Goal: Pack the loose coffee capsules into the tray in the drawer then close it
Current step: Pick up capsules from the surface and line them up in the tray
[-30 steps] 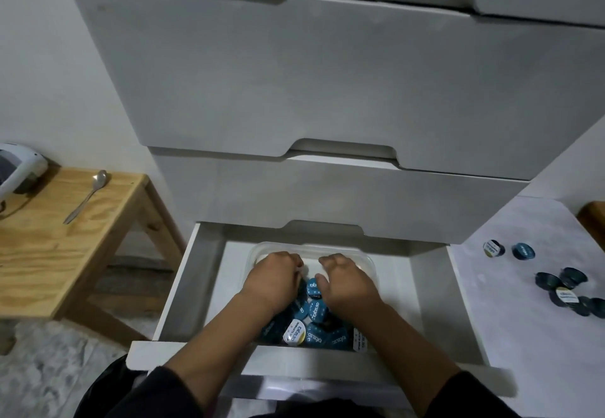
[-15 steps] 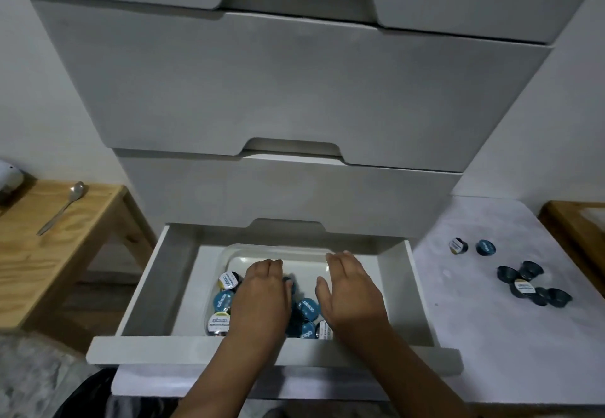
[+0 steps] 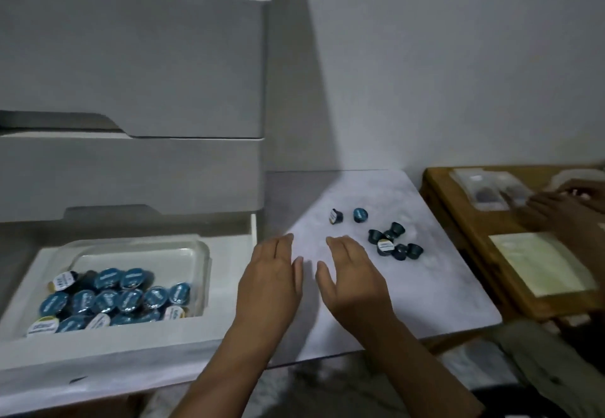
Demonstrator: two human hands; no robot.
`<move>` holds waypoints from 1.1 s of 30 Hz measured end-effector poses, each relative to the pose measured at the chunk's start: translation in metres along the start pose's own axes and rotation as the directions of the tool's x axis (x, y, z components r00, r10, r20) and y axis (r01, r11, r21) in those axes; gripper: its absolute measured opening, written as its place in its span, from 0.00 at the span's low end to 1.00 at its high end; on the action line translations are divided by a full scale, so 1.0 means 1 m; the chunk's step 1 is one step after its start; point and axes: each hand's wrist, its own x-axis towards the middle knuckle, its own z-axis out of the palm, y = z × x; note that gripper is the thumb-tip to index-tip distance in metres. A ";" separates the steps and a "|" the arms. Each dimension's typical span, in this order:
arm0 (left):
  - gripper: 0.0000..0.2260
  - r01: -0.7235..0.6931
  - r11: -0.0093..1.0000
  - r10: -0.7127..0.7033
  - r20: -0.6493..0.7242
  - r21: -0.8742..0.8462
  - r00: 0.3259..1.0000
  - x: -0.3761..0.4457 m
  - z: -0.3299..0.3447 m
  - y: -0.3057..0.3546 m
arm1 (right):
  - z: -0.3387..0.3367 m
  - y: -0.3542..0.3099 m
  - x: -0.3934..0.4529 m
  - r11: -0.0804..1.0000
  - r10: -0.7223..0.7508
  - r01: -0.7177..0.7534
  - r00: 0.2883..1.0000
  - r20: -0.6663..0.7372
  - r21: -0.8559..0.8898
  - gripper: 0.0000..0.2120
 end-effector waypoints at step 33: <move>0.15 -0.212 0.975 0.222 0.435 -0.072 0.872 0.135 0.259 0.143 | 0.063 0.275 0.029 0.804 0.541 -0.592 0.766 0.347 0.051 0.15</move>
